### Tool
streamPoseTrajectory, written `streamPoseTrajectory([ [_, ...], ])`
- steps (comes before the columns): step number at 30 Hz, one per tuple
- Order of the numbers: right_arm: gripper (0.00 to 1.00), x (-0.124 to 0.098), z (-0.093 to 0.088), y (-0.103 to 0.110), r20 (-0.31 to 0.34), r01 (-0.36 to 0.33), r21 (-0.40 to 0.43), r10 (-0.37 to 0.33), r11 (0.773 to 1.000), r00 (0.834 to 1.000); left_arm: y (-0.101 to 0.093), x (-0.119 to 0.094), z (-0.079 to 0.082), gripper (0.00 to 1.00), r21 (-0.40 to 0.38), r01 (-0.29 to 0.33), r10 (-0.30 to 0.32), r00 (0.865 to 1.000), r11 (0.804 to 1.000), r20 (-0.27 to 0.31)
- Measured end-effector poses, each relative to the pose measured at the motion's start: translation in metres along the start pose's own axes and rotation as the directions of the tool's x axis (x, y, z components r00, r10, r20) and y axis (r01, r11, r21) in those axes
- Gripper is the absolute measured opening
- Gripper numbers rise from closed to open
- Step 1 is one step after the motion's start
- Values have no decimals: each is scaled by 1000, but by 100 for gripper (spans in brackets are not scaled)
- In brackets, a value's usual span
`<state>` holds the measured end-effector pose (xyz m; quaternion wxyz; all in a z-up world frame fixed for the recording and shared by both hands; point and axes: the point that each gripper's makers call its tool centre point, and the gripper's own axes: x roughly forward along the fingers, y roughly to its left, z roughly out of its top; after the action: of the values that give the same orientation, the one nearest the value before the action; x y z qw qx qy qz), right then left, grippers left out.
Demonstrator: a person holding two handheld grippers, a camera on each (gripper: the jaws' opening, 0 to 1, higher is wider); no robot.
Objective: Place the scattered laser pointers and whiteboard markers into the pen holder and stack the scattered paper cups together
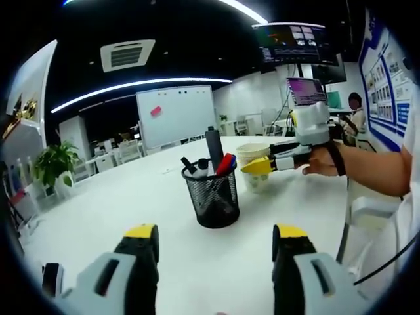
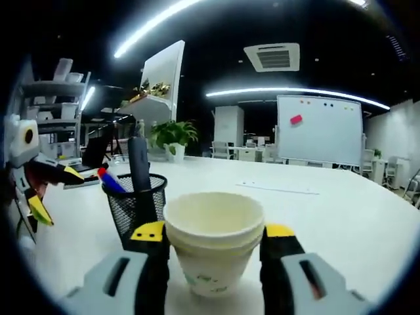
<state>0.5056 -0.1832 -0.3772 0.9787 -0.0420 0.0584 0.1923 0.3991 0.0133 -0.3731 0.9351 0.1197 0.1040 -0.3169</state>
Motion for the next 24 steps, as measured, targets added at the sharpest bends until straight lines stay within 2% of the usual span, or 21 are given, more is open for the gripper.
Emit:
streamPoseTrajectory([
  [4,53,-1,0,0,-1,0,0,0,1000,1000,3,2,1,71,1,3,-3,1000,1000,6],
  [5,53,-1,-5,-2,-20,0,-9,0,1000,1000,3,2,1,71,2,4,-4,1000,1000,6],
  [10,58,-2,-9,-2,-36,2,-40,-3,999,999,0,0,3,72,7,5,-5,1000,1000,7],
  [18,66,-2,-13,1,-58,-24,-30,23,999,998,-2,-1,6,72,8,3,-3,1000,1000,10],
  [24,66,-6,-13,3,-72,-34,-39,32,999,997,-1,0,4,72,-8,7,-7,1000,1000,3],
])
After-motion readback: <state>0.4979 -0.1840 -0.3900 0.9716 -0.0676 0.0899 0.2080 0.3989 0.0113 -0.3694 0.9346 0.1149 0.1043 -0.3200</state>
